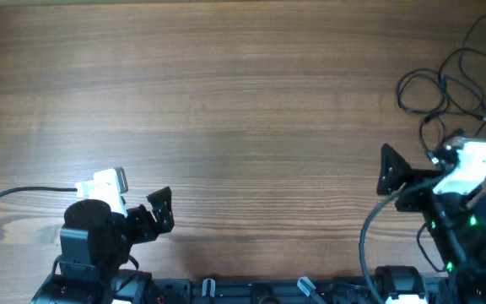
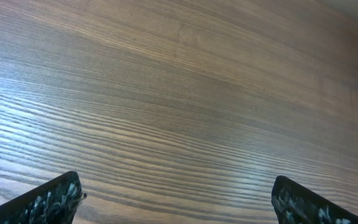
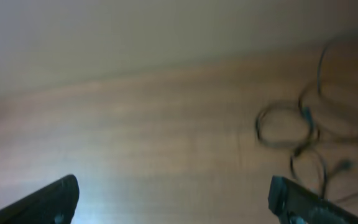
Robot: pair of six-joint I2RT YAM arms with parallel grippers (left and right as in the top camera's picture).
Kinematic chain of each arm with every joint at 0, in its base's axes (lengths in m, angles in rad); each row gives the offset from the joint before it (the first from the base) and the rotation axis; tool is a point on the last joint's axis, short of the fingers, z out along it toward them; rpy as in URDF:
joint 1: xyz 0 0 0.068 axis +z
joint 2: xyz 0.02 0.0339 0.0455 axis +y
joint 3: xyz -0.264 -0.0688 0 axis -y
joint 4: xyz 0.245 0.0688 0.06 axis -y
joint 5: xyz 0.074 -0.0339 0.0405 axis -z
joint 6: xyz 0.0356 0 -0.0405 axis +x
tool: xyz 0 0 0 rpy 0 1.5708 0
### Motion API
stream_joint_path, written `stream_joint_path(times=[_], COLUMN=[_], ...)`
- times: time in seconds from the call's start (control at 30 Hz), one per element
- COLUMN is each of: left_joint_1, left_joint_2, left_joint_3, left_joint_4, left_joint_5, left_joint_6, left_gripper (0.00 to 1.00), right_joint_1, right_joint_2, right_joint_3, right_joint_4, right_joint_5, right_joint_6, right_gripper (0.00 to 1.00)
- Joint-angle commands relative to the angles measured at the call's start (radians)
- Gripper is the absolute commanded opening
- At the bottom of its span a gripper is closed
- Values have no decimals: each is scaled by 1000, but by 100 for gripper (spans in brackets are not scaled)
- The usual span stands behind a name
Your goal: Untangle cables
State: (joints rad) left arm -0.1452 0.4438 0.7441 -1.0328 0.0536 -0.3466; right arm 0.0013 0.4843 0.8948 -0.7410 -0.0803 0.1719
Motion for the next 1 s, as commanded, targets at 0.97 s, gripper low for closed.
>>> stream_joint_path(times=[0.97], left_joint_1=[-4], left_joint_2=[-4], left_joint_3=[-6], left_joint_4=[2], left_joint_5=[5], left_joint_6=[-8], left_gripper=[100], right_joint_1=[0], right_joint_2=[-481], right_joint_3=[-890], right_joint_4=[1124], right_joint_5=[-19], right_joint_6=[-16], right_gripper=[100])
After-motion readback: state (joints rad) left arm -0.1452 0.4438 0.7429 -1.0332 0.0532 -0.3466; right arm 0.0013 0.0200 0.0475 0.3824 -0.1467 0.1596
